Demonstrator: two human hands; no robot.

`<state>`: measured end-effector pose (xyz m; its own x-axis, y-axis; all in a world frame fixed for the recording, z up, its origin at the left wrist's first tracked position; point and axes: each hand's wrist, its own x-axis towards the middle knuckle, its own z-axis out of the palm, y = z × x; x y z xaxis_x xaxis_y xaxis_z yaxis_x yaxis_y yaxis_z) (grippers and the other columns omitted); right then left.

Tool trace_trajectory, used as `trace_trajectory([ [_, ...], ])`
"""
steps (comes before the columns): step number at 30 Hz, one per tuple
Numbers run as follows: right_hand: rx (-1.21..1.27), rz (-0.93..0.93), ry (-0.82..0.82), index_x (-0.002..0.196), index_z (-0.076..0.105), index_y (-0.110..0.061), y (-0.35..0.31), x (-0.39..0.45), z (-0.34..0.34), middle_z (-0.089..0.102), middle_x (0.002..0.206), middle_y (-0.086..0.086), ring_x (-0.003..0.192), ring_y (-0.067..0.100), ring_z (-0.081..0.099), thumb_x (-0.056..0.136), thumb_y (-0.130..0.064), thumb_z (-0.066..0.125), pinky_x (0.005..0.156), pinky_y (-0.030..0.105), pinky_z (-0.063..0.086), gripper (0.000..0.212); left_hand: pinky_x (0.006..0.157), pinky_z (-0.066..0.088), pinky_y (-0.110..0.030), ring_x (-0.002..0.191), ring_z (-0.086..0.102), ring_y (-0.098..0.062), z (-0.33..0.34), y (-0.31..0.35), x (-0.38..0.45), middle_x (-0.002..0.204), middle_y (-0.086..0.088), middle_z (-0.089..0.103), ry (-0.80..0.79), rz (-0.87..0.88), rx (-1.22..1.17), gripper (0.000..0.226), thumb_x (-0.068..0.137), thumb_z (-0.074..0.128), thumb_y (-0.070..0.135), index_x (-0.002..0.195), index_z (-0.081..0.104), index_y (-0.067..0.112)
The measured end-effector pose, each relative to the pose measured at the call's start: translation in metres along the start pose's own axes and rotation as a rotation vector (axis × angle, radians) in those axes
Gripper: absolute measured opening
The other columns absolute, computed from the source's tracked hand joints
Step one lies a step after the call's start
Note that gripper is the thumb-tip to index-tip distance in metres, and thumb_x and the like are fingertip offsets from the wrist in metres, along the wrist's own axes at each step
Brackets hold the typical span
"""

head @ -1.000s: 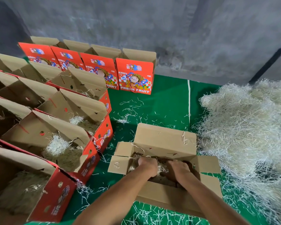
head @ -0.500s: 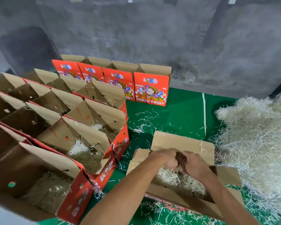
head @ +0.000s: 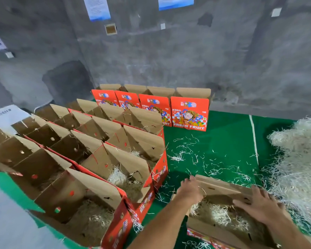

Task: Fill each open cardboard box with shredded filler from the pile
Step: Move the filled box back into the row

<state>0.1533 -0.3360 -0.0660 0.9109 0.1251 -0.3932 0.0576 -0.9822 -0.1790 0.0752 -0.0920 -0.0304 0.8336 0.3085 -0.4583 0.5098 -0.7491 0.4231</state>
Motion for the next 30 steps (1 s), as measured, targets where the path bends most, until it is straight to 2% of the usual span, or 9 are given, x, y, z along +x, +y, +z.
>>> trace_trajectory([
  [2,-0.006,-0.041,0.082,0.143,0.025,-0.034,0.005,0.004,0.002,0.044,0.147,0.003,0.135,0.031,0.045,0.076,-0.090,0.034,0.114,0.065,0.027,0.087,0.106,0.043,-0.049,0.125,0.045,-0.028,0.008,-0.011,0.000,0.133,-0.009,0.049,0.082,0.020,-0.010,0.059,0.093,0.055,0.018,0.146,0.030,0.015],
  [4,0.017,-0.065,0.121,0.128,0.037,-0.034,0.008,0.005,0.001,0.054,0.130,-0.004,0.122,0.024,0.054,0.080,-0.082,0.043,0.109,0.061,0.038,0.068,0.100,0.048,-0.045,0.113,0.053,-0.025,0.008,-0.015,0.000,0.125,-0.007,0.052,0.104,0.003,-0.053,0.049,0.095,0.052,0.020,0.140,0.036,0.018],
  [7,0.075,-0.052,0.144,0.130,0.035,-0.030,0.011,0.003,0.000,0.051,0.132,-0.002,0.121,0.024,0.055,0.079,-0.078,0.052,0.105,0.058,0.045,0.072,0.099,0.050,-0.042,0.116,0.057,-0.028,0.004,-0.014,0.006,0.140,-0.012,0.047,0.063,-0.066,-0.042,0.056,0.099,0.047,0.031,0.150,0.027,0.016],
  [10,0.151,-0.050,0.149,0.141,0.028,-0.027,0.013,0.000,-0.004,0.052,0.130,0.001,0.115,0.026,0.061,0.077,-0.079,0.057,0.101,0.055,0.050,0.087,0.092,0.053,-0.038,0.109,0.062,-0.026,-0.001,-0.018,0.014,0.135,-0.011,0.055,0.067,-0.114,0.082,0.061,0.102,0.034,0.048,0.150,0.025,0.011],
  [14,0.187,-0.060,0.167,0.126,0.036,-0.024,0.015,-0.004,-0.012,0.064,0.089,-0.007,0.077,0.016,0.068,0.087,-0.067,0.057,0.081,0.046,0.060,0.061,0.093,0.052,-0.041,0.110,0.062,-0.029,-0.013,-0.028,0.027,0.132,-0.015,0.058,0.132,-0.160,0.229,0.067,0.103,0.020,0.053,0.154,0.017,0.010],
  [17,0.215,-0.037,0.155,0.106,0.043,-0.022,0.016,-0.006,-0.017,0.067,0.074,-0.002,0.065,0.012,0.068,0.090,-0.065,0.053,0.071,0.039,0.061,0.047,0.095,0.051,-0.043,0.114,0.060,-0.032,-0.025,-0.028,0.036,0.136,-0.018,0.054,0.160,-0.177,0.267,0.071,0.102,0.018,0.056,0.156,0.013,0.010],
  [23,0.334,-0.044,0.181,0.083,0.057,-0.020,0.023,0.000,-0.028,0.067,0.065,0.000,0.056,0.009,0.067,0.093,-0.052,0.060,0.049,0.023,0.053,0.034,0.101,0.046,-0.049,0.126,0.051,-0.036,-0.042,-0.004,0.057,0.147,-0.021,0.040,0.181,-0.203,0.220,0.080,0.097,0.019,0.066,0.157,0.010,0.014],
  [27,0.637,0.002,0.266,0.102,0.059,-0.026,0.035,0.014,-0.039,0.066,0.075,-0.004,0.064,0.006,0.065,0.088,-0.046,0.071,0.043,0.015,0.045,0.027,0.075,0.055,-0.034,0.095,0.061,-0.020,-0.065,0.010,0.072,0.128,-0.013,0.056,0.193,-0.245,-0.007,0.082,0.091,0.037,0.072,0.145,0.031,0.011],
  [30,1.116,0.082,0.337,0.113,0.067,-0.012,0.052,0.031,-0.042,0.070,0.103,0.013,0.080,0.017,0.066,0.087,-0.025,0.077,0.059,0.022,0.052,0.031,0.083,0.056,-0.034,0.105,0.062,-0.026,-0.083,0.017,0.085,0.136,-0.014,0.050,0.219,-0.260,-0.071,0.096,0.082,0.059,0.069,0.150,0.025,0.012],
])
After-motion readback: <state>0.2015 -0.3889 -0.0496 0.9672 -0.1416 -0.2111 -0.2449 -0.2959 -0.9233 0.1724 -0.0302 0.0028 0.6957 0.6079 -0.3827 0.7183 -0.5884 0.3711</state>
